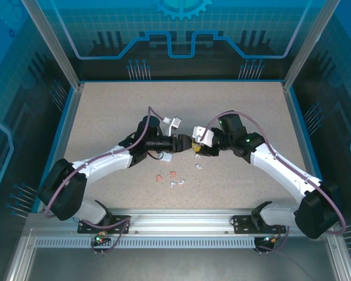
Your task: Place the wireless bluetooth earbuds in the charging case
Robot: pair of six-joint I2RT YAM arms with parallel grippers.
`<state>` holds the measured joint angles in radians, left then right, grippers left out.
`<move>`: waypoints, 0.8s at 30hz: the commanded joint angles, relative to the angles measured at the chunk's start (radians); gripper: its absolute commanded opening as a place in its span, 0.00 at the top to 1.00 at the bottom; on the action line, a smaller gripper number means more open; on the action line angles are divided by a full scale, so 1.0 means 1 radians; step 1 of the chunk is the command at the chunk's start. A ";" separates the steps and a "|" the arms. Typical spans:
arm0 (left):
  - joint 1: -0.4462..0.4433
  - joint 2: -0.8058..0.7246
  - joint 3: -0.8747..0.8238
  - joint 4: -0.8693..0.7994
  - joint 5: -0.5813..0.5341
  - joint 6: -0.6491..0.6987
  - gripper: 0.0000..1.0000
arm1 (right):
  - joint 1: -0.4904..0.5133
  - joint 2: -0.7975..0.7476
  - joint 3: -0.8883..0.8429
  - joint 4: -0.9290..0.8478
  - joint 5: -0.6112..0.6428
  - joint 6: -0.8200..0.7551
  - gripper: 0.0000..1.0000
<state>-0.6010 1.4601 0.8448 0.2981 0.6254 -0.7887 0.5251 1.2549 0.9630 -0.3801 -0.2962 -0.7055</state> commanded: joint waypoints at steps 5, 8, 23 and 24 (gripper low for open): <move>-0.011 0.028 0.040 0.033 -0.004 -0.006 0.50 | 0.025 0.013 0.017 0.000 -0.003 0.010 0.54; -0.016 0.040 0.044 0.035 -0.009 -0.005 0.54 | 0.032 0.025 0.021 -0.005 0.001 0.006 0.54; -0.034 0.046 0.076 -0.037 -0.017 0.044 0.73 | 0.031 0.065 0.047 -0.011 0.017 0.034 0.52; -0.033 0.043 0.076 -0.043 -0.020 0.049 0.74 | 0.025 0.063 0.049 -0.014 0.017 0.042 0.51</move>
<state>-0.6147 1.5177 0.8780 0.2588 0.5850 -0.7639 0.5446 1.3094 0.9779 -0.3943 -0.2745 -0.6895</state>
